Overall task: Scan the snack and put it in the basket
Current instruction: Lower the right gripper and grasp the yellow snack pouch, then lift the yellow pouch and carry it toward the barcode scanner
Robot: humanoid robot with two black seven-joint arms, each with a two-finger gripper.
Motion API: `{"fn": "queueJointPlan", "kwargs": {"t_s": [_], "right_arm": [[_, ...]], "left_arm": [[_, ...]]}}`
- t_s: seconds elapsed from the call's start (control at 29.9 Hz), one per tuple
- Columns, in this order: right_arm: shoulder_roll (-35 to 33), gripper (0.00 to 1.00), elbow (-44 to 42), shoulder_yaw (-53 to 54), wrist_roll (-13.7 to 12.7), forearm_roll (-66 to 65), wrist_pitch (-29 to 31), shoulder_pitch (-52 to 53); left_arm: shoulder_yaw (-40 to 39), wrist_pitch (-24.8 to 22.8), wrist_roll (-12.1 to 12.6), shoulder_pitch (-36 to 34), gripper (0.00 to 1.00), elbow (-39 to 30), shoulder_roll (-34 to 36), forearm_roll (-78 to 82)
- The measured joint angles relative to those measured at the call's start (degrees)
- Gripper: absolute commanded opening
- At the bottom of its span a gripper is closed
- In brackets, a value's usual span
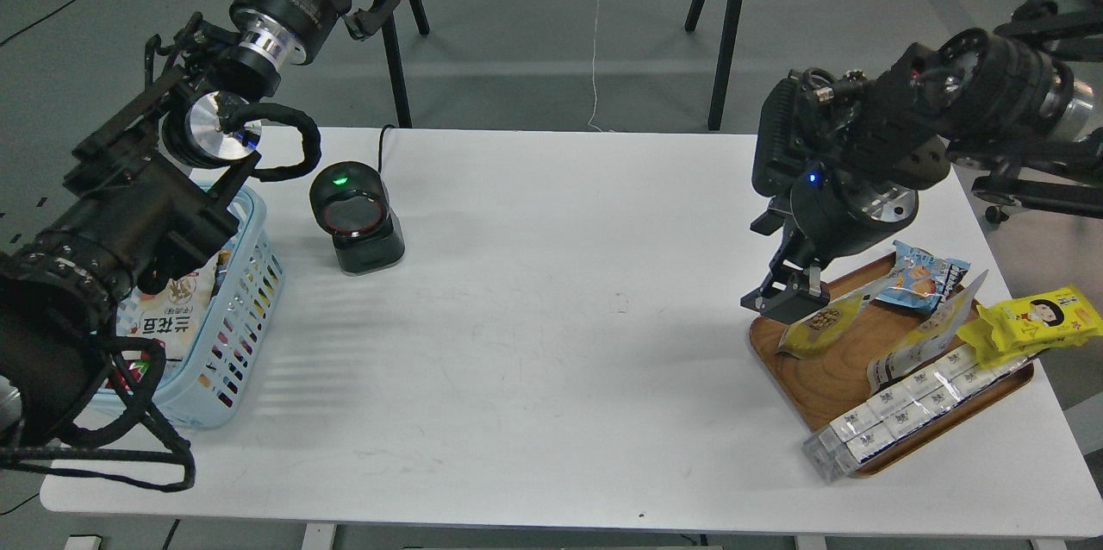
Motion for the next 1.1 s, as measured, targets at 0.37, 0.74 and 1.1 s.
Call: {"fn": "queueJointPlan", "kwargs": {"t_s": [0.37, 0.74, 1.1], "right_arm": [[-1.6, 0.79, -2.9, -7.1, 0.0, -6.5, 0.0, -2.6], [-0.9, 0.54, -10.4, -6.4, 0.0, -6.8, -4.2, -8.6], [-1.5, 0.21, -10.5, -6.3, 0.0, -6.5, -4.3, -8.9]], "left_arm": [[0.0, 0.0, 0.0, 0.3, 1.00, 0.4, -0.1, 0.0], [-0.1, 0.1, -0.1, 0.5, 1.00, 0.5, -0.6, 0.0], [0.1, 0.7, 0.0, 0.5, 1.00, 3.1, -1.8, 0.0]]}}
